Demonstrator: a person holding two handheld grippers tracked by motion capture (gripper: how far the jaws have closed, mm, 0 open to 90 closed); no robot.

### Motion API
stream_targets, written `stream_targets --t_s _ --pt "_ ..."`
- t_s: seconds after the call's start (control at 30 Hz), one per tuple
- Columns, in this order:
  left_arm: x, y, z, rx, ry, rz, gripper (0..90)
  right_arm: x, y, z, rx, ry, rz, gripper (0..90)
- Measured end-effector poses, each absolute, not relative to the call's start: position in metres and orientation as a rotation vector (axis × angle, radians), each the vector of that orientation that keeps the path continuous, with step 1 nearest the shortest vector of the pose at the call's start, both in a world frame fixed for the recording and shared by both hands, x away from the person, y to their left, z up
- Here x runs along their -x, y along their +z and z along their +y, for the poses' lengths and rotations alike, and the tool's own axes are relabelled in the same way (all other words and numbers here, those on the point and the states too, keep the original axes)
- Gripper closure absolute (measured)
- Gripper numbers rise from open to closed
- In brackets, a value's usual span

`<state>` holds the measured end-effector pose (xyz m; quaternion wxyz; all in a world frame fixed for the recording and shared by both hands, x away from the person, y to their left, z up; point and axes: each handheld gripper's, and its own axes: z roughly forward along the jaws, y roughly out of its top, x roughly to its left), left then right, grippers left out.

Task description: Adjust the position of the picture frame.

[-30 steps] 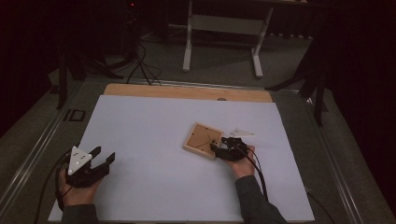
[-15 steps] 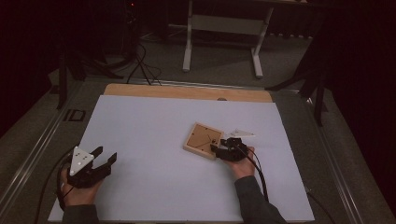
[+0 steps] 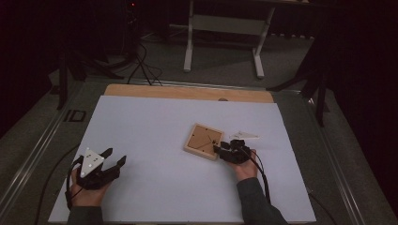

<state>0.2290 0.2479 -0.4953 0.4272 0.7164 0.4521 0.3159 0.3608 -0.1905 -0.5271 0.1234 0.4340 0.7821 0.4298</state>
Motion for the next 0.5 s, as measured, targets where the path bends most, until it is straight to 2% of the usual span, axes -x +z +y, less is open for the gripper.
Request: stream_targets --t_s 0.2,0.5 --pt "-0.231 -0.496 0.238 -1.814 0.775 1.103 43.0 -0.36 -0.527 -0.189 -1.256 1.263 2.288 61.5" --pt "-0.234 -0.498 0.225 -1.853 0.76 1.06 42.9 -0.358 -0.527 -0.187 -1.261 1.268 2.282 63.0"
